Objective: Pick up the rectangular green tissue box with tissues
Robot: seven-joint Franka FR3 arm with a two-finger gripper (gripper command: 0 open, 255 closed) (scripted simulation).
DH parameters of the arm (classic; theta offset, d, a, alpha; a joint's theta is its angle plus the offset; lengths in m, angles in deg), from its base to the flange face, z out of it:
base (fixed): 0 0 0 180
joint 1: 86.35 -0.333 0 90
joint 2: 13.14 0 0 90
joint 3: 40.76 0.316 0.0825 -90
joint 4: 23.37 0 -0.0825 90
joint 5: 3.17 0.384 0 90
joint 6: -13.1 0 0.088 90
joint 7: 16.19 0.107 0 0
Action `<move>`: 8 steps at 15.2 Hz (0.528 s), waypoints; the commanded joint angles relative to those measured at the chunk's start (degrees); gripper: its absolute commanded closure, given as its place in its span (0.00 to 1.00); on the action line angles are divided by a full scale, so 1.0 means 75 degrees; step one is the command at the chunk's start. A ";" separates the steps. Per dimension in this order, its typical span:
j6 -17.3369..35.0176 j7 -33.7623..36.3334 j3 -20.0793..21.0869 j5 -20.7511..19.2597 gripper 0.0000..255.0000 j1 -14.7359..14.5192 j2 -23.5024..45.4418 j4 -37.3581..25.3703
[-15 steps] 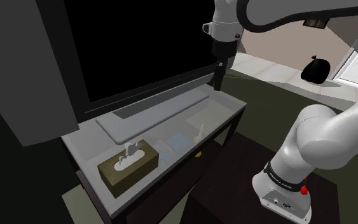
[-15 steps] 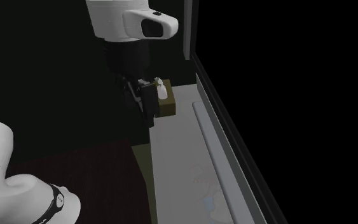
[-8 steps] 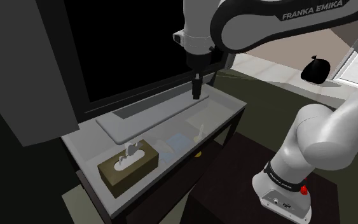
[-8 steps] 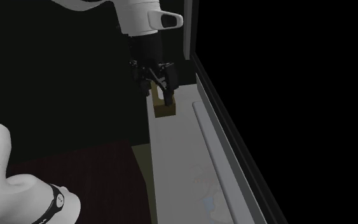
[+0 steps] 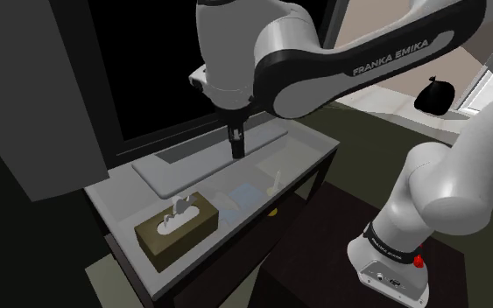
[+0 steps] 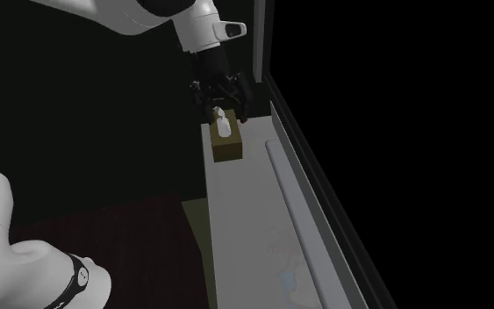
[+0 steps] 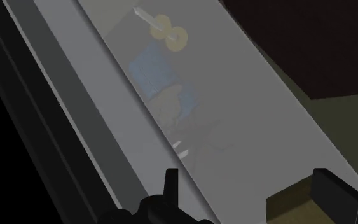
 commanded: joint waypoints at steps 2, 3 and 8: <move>0.0174 0.0225 0.0410 -0.0563 0.00 -0.0193 0.0661 -0.0320; 0.0222 0.0298 0.0527 -0.0771 0.00 -0.0258 0.0887 -0.0425; 0.0337 0.0690 0.1025 -0.1921 0.00 -0.0659 0.2047 -0.0969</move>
